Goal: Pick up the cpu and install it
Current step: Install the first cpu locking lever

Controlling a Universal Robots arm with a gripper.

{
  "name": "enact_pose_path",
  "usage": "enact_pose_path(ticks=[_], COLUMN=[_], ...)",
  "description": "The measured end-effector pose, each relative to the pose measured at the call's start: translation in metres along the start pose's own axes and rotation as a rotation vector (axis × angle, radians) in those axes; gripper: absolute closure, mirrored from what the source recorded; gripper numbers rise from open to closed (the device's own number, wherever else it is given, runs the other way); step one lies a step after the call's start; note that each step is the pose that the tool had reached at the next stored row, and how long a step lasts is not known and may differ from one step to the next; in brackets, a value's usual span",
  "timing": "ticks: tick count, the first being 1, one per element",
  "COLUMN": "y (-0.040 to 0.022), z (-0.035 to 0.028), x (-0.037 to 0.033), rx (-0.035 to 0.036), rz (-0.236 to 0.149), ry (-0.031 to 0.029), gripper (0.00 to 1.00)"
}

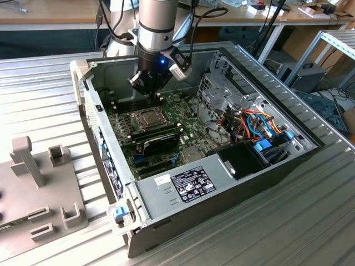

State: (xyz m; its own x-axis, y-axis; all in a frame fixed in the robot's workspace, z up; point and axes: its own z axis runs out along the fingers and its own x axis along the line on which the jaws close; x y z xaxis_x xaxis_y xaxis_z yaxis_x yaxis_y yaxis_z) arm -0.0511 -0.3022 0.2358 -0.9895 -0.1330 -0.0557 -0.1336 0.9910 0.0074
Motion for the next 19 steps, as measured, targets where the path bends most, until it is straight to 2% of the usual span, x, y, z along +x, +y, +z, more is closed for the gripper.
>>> enact_pose_path(ticks=[1, 3, 9, 16, 19], y=[0.0, 0.0, 0.0008, 0.0008, 0.0008], z=[0.0017, 0.0053, 0.0128, 0.022, 0.0231], x=[0.0001, 0.0002, -0.0055, -0.0057, -0.0058], rx=[0.0011, 0.0014, 0.0023, 0.0034, 0.0036], rz=[0.019, 0.027, 0.027, 0.027, 0.027], ry=[-0.0001, -0.0003, -0.0001, 0.0, 0.0002], gripper=[0.89, 0.89, 0.89, 0.89, 0.89])
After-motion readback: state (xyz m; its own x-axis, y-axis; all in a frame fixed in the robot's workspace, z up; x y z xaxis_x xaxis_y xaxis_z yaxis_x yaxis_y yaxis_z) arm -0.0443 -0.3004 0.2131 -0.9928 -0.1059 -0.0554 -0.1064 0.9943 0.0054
